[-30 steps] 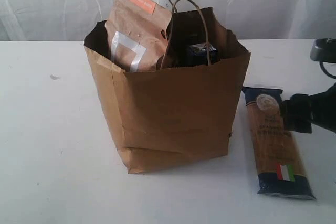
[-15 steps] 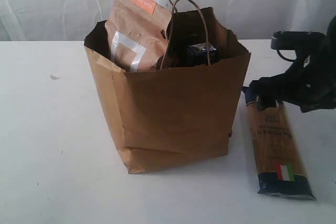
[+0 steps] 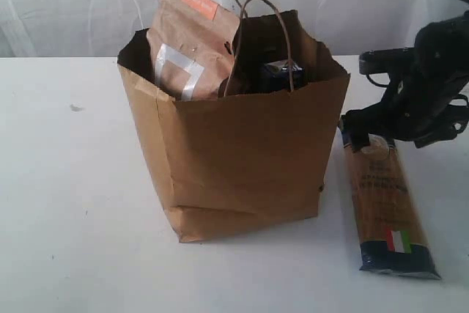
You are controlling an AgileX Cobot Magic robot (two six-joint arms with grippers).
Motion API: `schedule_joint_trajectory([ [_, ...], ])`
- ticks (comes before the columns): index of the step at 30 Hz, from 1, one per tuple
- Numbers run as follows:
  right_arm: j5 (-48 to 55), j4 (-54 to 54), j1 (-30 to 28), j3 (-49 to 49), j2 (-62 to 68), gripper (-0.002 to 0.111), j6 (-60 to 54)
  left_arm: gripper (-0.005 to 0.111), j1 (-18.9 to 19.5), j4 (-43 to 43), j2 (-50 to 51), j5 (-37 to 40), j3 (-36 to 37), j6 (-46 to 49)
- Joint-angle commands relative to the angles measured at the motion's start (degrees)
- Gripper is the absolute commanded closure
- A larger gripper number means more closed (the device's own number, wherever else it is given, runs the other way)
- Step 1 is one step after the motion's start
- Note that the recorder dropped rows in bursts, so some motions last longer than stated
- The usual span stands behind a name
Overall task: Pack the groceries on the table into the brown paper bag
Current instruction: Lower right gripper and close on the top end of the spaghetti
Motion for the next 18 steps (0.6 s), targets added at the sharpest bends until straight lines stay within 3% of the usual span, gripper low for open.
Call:
schedule_joint_trajectory([
  [1,-0.5,-3.4,-0.4,-0.4,2.1,0.016,1.2,0.107,0.2,-0.6,-0.3,-0.1,0.1,0.0],
  [18,-5.9,-3.6,-0.4,-6.0,9.6,0.016,3.5,0.107,0.2,-0.6,-0.3,-0.1,0.1,0.0],
])
